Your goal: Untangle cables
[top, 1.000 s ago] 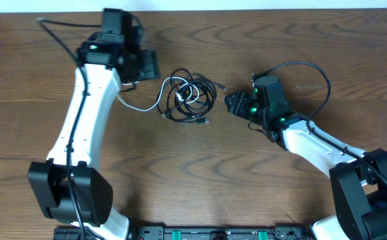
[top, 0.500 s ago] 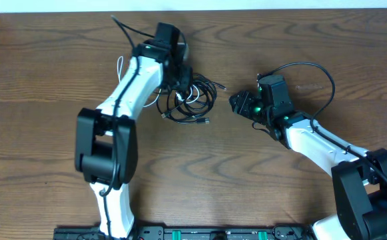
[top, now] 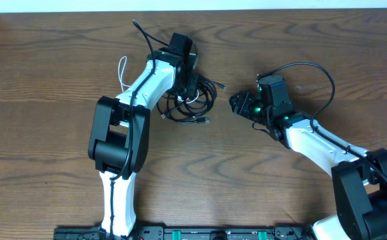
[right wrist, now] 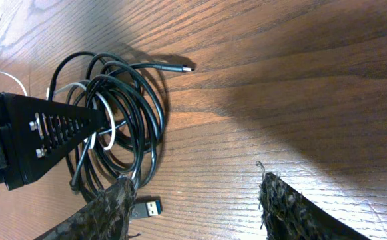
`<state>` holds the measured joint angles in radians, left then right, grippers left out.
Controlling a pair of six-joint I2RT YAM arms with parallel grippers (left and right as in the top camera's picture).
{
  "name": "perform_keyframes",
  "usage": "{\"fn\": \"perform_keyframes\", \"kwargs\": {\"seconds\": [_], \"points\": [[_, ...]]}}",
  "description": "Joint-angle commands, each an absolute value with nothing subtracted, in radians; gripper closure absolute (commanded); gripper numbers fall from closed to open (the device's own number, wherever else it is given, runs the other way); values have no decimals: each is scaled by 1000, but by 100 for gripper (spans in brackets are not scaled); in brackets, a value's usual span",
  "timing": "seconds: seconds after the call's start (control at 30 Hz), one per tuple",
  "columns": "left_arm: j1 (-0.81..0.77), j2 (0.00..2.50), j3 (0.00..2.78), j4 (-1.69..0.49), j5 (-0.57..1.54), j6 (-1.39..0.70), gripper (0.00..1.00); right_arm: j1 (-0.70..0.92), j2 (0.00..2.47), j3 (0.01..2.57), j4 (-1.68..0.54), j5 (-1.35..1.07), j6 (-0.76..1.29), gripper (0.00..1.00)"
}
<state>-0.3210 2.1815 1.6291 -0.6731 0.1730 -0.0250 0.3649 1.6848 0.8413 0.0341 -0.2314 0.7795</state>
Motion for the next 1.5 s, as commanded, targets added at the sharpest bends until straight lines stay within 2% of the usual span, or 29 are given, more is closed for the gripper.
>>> {"fn": "perform_keyframes", "kwargs": {"seconds": [0.0, 0.23, 0.27, 0.43, 0.63, 0.83, 1.13, 1.47], "points": [[-316, 2216, 1614, -673, 141, -19, 64, 360, 1686, 850, 33, -231, 768, 41], [-318, 2234, 1606, -698, 142, -20, 82, 361, 1686, 850, 33, -235, 768, 40], [-318, 2229, 1606, -698, 142, -20, 92, 361, 1686, 850, 34, -239, 768, 40], [-318, 2160, 1652, -758, 151, -65, 93, 361, 1686, 850, 59, -277, 735, 40], [-318, 1983, 1718, -857, 308, -94, 93, 360, 1686, 850, 197, -435, 678, 41], [-318, 1873, 1718, -891, 333, -145, 93, 360, 1686, 850, 216, -481, 678, 41], [-318, 1858, 1717, -949, 351, -163, 93, 360, 1686, 850, 341, -601, 675, 43], [-318, 1858, 1717, -952, 400, -189, 93, 363, 1686, 850, 345, -613, 676, 43]]}}
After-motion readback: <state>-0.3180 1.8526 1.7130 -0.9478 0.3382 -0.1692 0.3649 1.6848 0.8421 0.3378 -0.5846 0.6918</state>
